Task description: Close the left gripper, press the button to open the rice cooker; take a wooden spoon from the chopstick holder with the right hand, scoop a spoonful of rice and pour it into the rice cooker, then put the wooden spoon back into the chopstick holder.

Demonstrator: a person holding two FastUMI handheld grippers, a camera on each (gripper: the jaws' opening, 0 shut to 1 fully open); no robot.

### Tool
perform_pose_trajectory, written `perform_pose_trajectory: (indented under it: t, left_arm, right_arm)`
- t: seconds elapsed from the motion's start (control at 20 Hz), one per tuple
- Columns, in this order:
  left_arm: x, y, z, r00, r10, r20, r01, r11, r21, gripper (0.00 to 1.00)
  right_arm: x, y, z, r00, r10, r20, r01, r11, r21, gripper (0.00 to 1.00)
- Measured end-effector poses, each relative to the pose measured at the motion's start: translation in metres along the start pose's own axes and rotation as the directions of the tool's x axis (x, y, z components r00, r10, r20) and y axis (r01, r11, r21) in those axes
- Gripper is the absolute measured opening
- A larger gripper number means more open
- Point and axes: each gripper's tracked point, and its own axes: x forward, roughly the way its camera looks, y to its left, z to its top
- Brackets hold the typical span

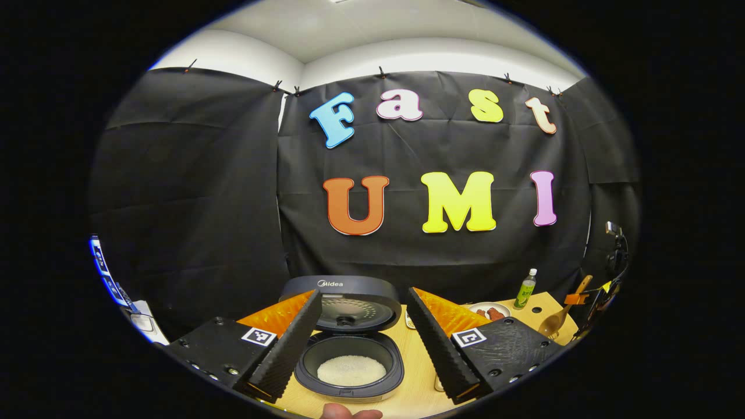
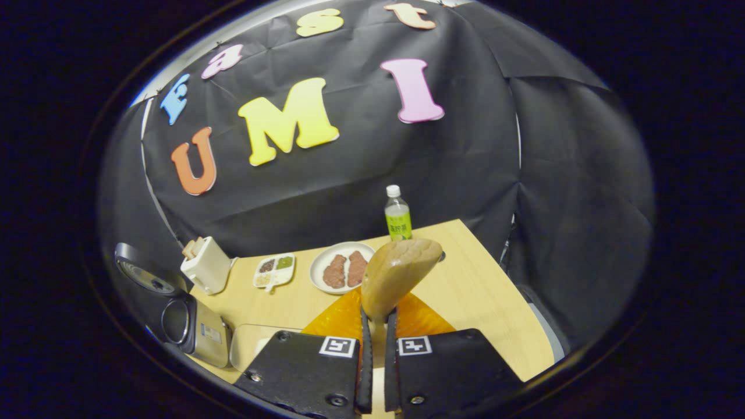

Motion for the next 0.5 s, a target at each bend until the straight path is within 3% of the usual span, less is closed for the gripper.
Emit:
perform_pose_trajectory:
  t: [0.2,0.35,0.5]
  left_arm:
    - [-0.011,0.017,0.003,1.000,0.007,0.007,-0.007,0.999,-0.036,0.94]
    - [-0.019,0.032,-0.004,0.999,0.028,-0.022,-0.029,0.999,-0.036,0.94]
    - [-0.028,0.042,-0.008,0.998,0.042,-0.038,-0.043,0.999,-0.024,0.94]
  right_arm:
    - [-0.013,0.074,-0.009,0.995,0.100,-0.006,-0.100,0.995,-0.030,0.13]
    - [-0.005,0.107,-0.038,0.994,0.106,-0.027,-0.107,0.993,-0.059,0.13]
    - [0.008,0.119,-0.078,0.996,0.055,-0.065,-0.061,0.993,-0.099,0.13]
